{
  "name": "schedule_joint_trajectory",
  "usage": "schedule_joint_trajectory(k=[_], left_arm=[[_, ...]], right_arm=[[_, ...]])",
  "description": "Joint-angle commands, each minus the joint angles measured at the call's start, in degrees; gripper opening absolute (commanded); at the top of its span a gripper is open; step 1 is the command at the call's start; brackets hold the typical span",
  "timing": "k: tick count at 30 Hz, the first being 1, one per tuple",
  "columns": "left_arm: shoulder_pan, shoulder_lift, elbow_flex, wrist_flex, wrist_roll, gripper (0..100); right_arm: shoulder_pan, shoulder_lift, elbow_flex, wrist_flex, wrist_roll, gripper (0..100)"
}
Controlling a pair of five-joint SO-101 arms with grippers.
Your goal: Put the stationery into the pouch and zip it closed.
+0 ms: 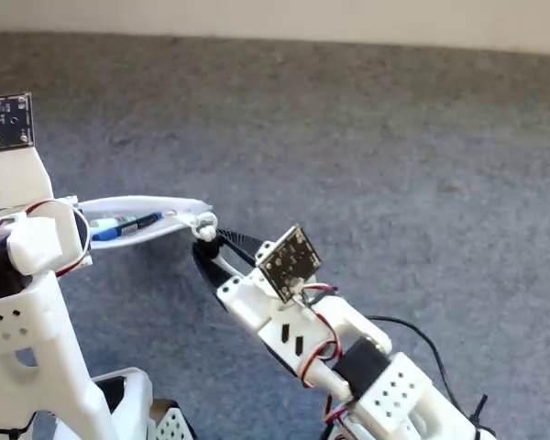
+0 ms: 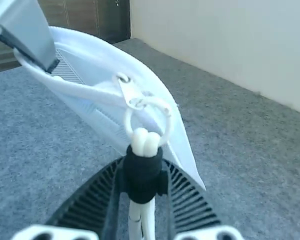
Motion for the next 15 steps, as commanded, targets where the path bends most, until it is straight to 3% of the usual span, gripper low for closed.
schedule_joint_trajectory(k=[1, 5, 12, 15], left_arm=[[0.7, 1.0, 1.2, -0.3, -0.5, 0], [0.9, 1.0, 0.8, -0.3, -0.5, 1], [1.0, 0.9, -1.4, -0.1, -0.3, 20], [1.2, 0.7, -6.0, 0.1, -0.1, 21]], right_arm=[[0.7, -5.8, -6.1, 10.9, 0.6, 0.5], [0.3, -7.1, -9.7, 21.3, 3.0, 0.5], [-5.9, -7.3, -10.8, 34.2, 12.0, 0.5], [-7.8, -7.3, -10.8, 37.8, 14.3, 0.5]])
